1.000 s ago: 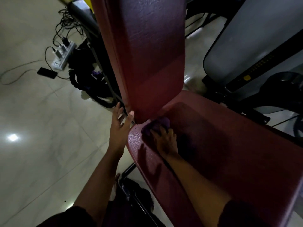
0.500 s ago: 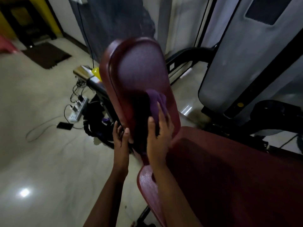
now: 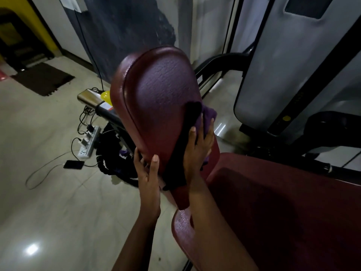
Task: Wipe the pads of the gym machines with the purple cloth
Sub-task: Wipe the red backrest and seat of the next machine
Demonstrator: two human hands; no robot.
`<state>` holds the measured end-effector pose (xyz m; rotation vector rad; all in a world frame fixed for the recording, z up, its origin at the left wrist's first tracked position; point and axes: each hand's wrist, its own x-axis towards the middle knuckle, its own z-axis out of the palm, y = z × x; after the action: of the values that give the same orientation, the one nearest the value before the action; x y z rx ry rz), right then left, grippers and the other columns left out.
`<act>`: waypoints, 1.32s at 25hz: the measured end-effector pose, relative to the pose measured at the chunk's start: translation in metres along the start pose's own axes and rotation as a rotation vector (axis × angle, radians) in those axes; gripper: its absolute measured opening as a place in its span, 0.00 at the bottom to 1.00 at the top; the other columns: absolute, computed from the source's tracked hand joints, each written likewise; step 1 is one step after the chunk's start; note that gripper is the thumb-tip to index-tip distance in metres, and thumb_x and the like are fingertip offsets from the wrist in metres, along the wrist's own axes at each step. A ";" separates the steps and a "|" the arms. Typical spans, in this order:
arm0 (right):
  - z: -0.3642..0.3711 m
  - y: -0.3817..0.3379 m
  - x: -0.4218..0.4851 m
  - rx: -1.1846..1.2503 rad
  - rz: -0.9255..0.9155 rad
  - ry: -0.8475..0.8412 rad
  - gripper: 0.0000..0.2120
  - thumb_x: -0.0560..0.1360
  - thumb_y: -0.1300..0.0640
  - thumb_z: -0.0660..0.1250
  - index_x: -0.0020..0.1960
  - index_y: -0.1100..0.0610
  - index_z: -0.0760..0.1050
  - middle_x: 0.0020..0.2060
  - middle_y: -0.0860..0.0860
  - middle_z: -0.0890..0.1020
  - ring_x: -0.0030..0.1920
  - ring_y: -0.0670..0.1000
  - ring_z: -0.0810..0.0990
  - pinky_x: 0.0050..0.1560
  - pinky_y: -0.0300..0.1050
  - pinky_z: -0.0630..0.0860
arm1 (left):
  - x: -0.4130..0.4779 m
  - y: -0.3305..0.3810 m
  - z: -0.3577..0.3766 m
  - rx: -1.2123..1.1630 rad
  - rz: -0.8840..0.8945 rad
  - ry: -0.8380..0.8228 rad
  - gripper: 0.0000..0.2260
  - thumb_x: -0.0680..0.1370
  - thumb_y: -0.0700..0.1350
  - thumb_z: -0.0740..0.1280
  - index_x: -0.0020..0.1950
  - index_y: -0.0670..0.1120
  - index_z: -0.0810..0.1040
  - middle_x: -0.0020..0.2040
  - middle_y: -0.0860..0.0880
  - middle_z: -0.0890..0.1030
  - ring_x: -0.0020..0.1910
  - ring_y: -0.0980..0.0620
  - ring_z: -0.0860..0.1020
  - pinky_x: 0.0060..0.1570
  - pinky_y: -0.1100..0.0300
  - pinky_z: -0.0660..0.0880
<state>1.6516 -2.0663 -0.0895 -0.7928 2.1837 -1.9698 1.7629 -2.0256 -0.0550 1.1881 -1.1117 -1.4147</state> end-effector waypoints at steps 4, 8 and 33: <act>-0.013 0.048 0.014 -0.014 0.234 0.038 0.32 0.71 0.37 0.51 0.71 0.49 0.63 0.72 0.55 0.65 0.71 0.56 0.64 0.71 0.56 0.61 | -0.002 -0.001 -0.003 0.021 0.012 -0.047 0.34 0.71 0.56 0.60 0.74 0.58 0.50 0.63 0.61 0.67 0.56 0.73 0.69 0.58 0.67 0.66; -0.025 0.085 0.005 -0.089 0.554 0.040 0.31 0.75 0.38 0.53 0.72 0.55 0.63 0.73 0.58 0.62 0.71 0.60 0.62 0.72 0.56 0.59 | 0.000 -0.007 -0.003 0.024 0.010 -0.055 0.34 0.73 0.53 0.62 0.74 0.59 0.49 0.68 0.59 0.64 0.55 0.76 0.69 0.52 0.75 0.68; -0.363 0.020 -0.186 -0.624 0.505 -0.667 0.22 0.76 0.49 0.65 0.69 0.46 0.67 0.66 0.50 0.74 0.64 0.50 0.74 0.57 0.39 0.68 | -0.197 -0.031 -0.049 0.551 -0.313 -0.647 0.25 0.75 0.49 0.66 0.69 0.41 0.67 0.66 0.41 0.73 0.61 0.48 0.72 0.59 0.57 0.66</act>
<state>1.6587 -1.6577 -0.1000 -0.7075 2.2319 -0.6532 1.8239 -1.8301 -0.0649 1.3578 -1.9194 -1.8764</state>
